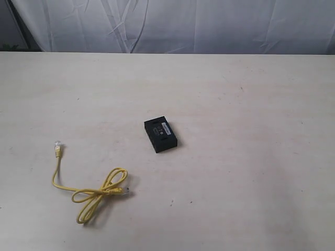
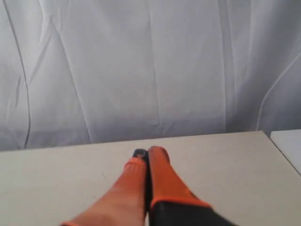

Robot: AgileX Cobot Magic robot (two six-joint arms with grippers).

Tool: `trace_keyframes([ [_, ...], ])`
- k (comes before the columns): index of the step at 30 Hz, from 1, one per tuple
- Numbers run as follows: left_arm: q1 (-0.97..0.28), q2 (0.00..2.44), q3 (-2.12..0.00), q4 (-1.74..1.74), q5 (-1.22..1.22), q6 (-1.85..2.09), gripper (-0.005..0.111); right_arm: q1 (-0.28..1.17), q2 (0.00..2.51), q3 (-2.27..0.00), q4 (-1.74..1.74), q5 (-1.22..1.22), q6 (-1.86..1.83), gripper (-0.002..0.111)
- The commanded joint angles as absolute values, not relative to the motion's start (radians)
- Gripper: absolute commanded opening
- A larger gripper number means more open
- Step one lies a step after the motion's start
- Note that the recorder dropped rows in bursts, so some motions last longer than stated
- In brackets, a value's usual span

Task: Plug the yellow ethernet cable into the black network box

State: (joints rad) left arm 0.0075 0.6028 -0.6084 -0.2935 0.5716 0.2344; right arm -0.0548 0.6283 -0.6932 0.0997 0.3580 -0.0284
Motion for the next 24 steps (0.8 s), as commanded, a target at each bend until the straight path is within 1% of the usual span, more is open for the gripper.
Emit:
trace_keyframes([
  [1,0.008,0.722,-0.662,-0.245,0.700,0.247,0.000,-0.057,0.773,-0.773,0.210,0.473,-0.224,-0.001],
  [3,0.008,0.779,-0.674,-0.245,0.718,0.247,0.000,-0.052,0.835,-0.797,0.277,0.507,-0.310,-0.001],
  [7,0.008,0.871,-0.681,-0.238,0.758,0.247,0.000,0.005,0.947,-0.822,0.346,0.544,-0.425,-0.001],
  [13,0.008,0.968,-0.681,-0.227,0.763,0.247,0.000,0.098,1.084,-0.823,0.346,0.547,-0.452,-0.001],
  [20,0.008,1.044,-0.681,-0.191,0.738,0.243,0.000,0.143,1.267,-0.862,0.373,0.550,-0.482,-0.001],
  [24,0.008,1.089,-0.681,-0.187,0.740,0.243,0.008,0.143,1.377,-0.944,0.375,0.602,-0.498,-0.001],
])
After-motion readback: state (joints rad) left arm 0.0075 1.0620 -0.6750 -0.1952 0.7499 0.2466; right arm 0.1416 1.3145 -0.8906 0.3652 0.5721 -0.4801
